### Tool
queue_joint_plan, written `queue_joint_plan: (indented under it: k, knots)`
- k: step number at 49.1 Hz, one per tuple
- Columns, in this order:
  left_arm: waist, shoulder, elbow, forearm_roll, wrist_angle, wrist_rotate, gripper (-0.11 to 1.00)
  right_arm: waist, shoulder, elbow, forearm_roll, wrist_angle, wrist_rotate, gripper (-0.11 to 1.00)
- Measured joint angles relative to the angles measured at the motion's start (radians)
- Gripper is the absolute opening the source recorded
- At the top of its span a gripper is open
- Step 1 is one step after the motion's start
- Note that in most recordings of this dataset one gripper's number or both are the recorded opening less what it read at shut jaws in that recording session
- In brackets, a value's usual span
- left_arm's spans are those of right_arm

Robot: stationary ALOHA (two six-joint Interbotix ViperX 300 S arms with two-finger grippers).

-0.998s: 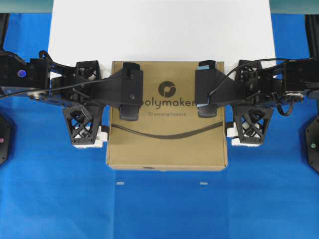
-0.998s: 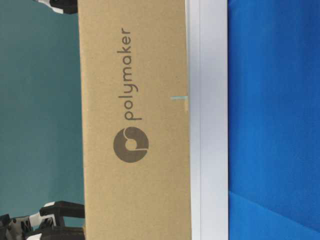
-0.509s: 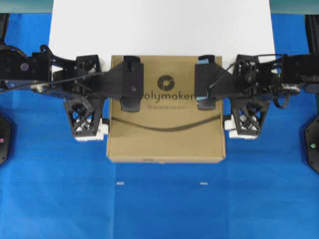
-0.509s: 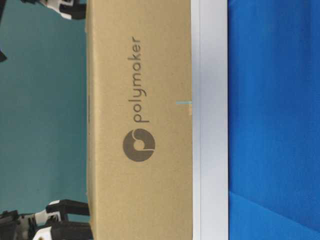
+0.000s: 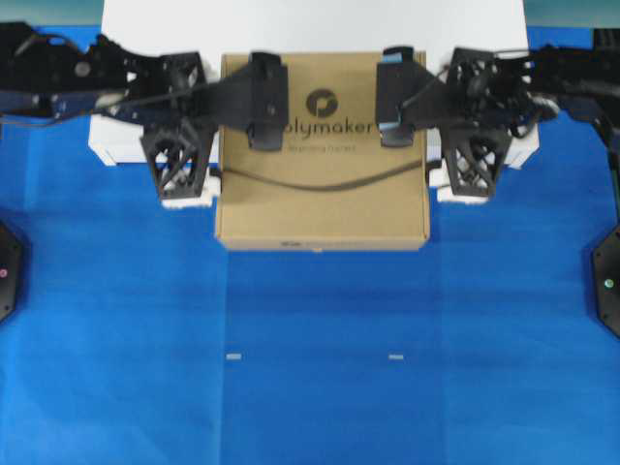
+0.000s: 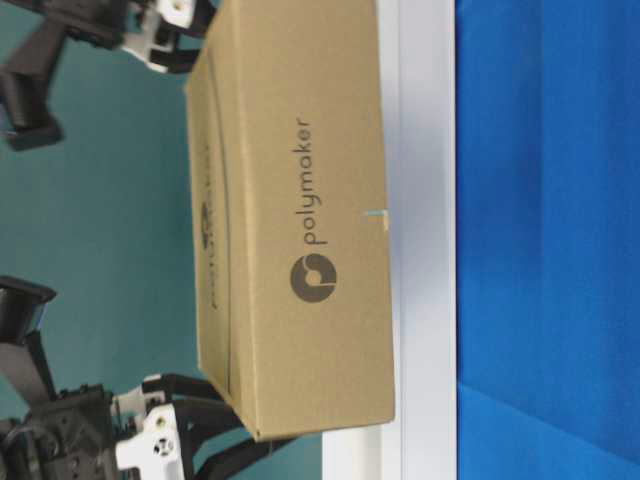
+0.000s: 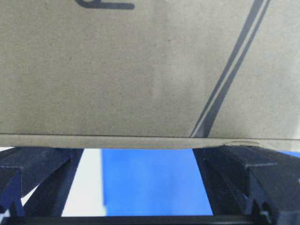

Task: Place the cardboard box on the stand after clamping it between your arms.
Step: 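Carry the clamped box backward over the white stand, then lower the box onto the white stand with both grippers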

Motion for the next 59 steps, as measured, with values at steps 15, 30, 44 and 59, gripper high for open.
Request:
queue_joint_plan:
  k: [15, 30, 44, 59]
  knots:
    - [0.097, 0.058, -0.077, 0.002, -0.003, 0.071, 0.87, -0.120, 0.074, -0.034, 0.012, -0.005, -0.123, 1.00]
    - [0.196, 0.135, -0.115, 0.006, -0.003, 0.135, 0.87, -0.216, 0.137, -0.135, 0.071, -0.005, -0.247, 0.99]
    - [0.265, 0.204, -0.202, 0.012, -0.003, 0.170, 0.87, -0.299, 0.204, -0.192, 0.083, -0.005, -0.314, 0.99]
    - [0.288, 0.229, -0.244, 0.012, -0.003, 0.175, 0.87, -0.342, 0.244, -0.232, 0.133, -0.005, -0.391, 0.99]
